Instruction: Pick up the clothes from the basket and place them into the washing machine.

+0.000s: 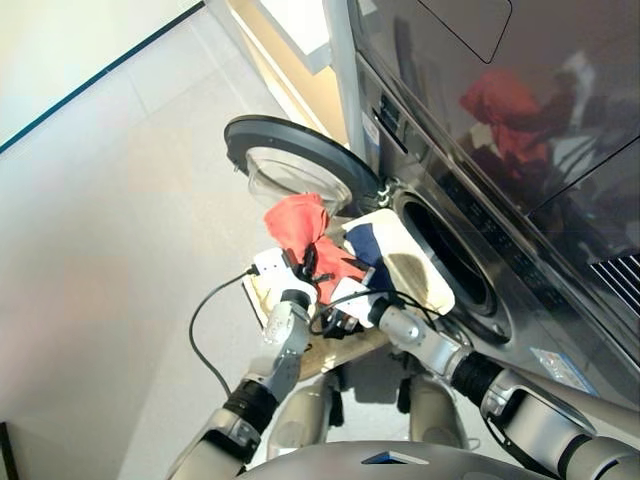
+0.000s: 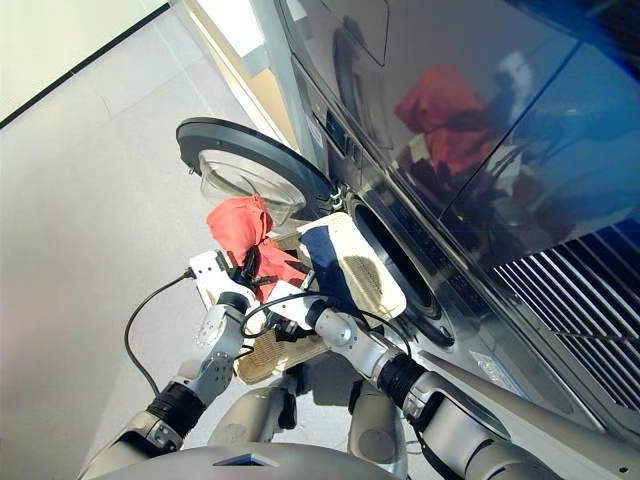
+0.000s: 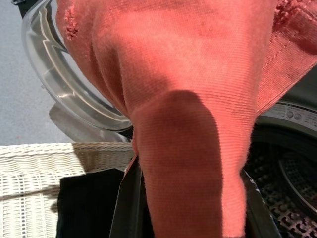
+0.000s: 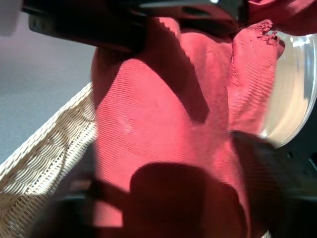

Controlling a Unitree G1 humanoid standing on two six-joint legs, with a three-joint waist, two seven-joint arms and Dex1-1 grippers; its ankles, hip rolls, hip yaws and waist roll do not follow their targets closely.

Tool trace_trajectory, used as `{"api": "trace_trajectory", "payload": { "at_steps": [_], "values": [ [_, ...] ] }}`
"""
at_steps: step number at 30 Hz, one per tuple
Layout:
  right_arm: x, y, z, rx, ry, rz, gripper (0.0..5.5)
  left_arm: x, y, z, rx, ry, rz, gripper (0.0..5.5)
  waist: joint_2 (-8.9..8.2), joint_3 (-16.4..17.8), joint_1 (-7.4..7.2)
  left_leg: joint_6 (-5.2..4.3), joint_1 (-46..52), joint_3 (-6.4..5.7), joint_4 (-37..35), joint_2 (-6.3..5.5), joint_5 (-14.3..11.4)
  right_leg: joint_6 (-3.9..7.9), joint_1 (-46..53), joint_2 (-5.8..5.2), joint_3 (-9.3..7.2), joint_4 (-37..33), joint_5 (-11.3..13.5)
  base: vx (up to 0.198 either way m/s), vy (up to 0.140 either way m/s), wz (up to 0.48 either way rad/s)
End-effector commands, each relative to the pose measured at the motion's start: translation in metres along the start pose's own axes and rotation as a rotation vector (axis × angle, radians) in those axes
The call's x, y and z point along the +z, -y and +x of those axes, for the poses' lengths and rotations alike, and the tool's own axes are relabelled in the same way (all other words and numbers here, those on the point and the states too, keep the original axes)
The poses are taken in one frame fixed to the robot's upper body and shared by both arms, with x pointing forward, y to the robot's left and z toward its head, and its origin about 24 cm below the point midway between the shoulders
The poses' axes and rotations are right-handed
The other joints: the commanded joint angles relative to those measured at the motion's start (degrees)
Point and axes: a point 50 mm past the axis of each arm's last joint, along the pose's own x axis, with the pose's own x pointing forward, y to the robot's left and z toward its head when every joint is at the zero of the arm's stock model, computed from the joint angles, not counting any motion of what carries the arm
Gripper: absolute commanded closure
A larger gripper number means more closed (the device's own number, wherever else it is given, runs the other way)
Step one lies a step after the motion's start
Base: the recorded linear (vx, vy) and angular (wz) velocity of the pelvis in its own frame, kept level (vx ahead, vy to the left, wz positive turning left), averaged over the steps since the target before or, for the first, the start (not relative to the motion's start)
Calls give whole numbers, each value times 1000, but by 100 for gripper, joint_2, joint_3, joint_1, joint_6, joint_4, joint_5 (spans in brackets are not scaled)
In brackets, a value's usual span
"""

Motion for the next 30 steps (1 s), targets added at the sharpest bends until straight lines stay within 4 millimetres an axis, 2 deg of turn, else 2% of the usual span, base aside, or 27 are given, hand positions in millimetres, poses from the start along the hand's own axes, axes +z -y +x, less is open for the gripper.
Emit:
{"api": "trace_trajectory", "payload": {
  "at_steps": [1, 8, 9, 10, 15, 17, 18, 19, 20, 23, 24, 25, 27, 28, 30],
  "values": [
    [44, 14, 20, -64, 187, -33, 550, 22, 20, 4, -140, 98, 13, 550, -89, -63, 147, 74, -206, -359, -177, -427, 285, 496, 239, 49, -106, 325, -434, 0, 0, 0],
    [39, 10, 21, -74, 164, -12, 550, 24, 17, 5, -127, 107, 28, 550, -121, -101, 140, 84, -200, -384, -178, -430, 271, 489, 257, 53, -118, 334, -454, 0, 0, 0],
    [39, 10, 21, -74, 164, -12, 550, 24, 17, 5, -127, 107, 28, 509, -121, -102, 140, 84, -199, -384, -178, -430, 271, 489, 257, 53, -118, 334, -454, 0, 0, 0],
    [33, 10, 20, -86, 140, -5, 550, 24, 15, 4, -115, 108, 30, 0, -134, -100, 128, 86, -201, -380, -175, -426, 270, 491, 258, 52, -122, 327, -441, 0, 0, 0],
    [18, 18, 14, -171, 76, -41, 550, 21, 3, 3, -60, 97, 6, 0, -159, -59, 96, 90, -196, -350, -187, -415, 260, 495, 244, 67, -103, 309, -425, 0, 0, 0],
    [4, 27, 5, -288, 22, -22, 550, 26, -15, 2, 43, 128, -29, 0, -187, -25, 67, 97, -242, -338, -184, -415, 274, 494, 190, 68, -81, 304, -395, 0, 0, 0],
    [4, 27, 5, -288, 22, -22, 550, 26, -15, 2, 43, 128, -29, 0, -187, -25, 67, 97, -241, -337, -184, -415, 274, 494, 191, 68, -81, 304, -395, 0, 0, 0],
    [-2, 39, -3, -412, -10, 19, 550, 30, -29, -2, 132, 156, -55, 0, -198, 11, 42, 103, -280, -327, -179, -415, 284, 494, 139, 72, -79, 317, -387, 0, 0, 0],
    [-2, 39, -3, -412, -10, 19, 550, 30, -29, -2, 132, 157, -55, 0, -201, -9, 40, 104, -310, -329, -175, -418, 294, 493, 114, 69, -80, 314, -377, 0, 0, 0],
    [-25, 45, -23, -502, -96, 94, 550, 37, -48, -7, 225, 188, -45, 0, -250, 57, -21, 102, -369, -309, -158, -403, 306, 486, 50, 77, -91, 341, -363, 0, 0, 0],
    [-57, 31, -37, -566, -237, 188, 550, 36, -60, -12, 281, 188, -23, 0, -261, 121, -23, 104, -404, -322, -139, -406, 310, 486, 10, 69, -110, 370, -364, 0, 0, 0],
    [-66, 26, -36, -584, -297, 209, 550, 33, -62, -14, 296, 177, -7, 0, -250, 135, 1, 104, -429, -343, -127, -418, 315, 485, -2, 54, -119, 375, -358, 0, 0, 0],
    [-68, 31, -35, -638, -318, 236, 550, 29, -65, -15, 315, 163, 1, 0, -227, 150, 31, 107, -450, -366, -128, -425, 325, 480, -11, 47, -137, 381, -360, 0, 0, 0],
    [-75, 42, -41, -766, -346, 336, 550, 26, -74, -19, 378, 158, 0, 0, -205, 202, 54, 106, -493, -383, -114, -436, 338, 480, -59, 30, -174, 401, -347, 0, 0, 0],
    [-80, 53, -47, -880, -366, 392, 550, 20, -78, -20, 412, 132, 13, 0, -176, 270, 58, 105, -549, -378, -107, -451, 351, 480, -130, 13, -193, 431, -337, 0, 0, 0]
  ]
}}
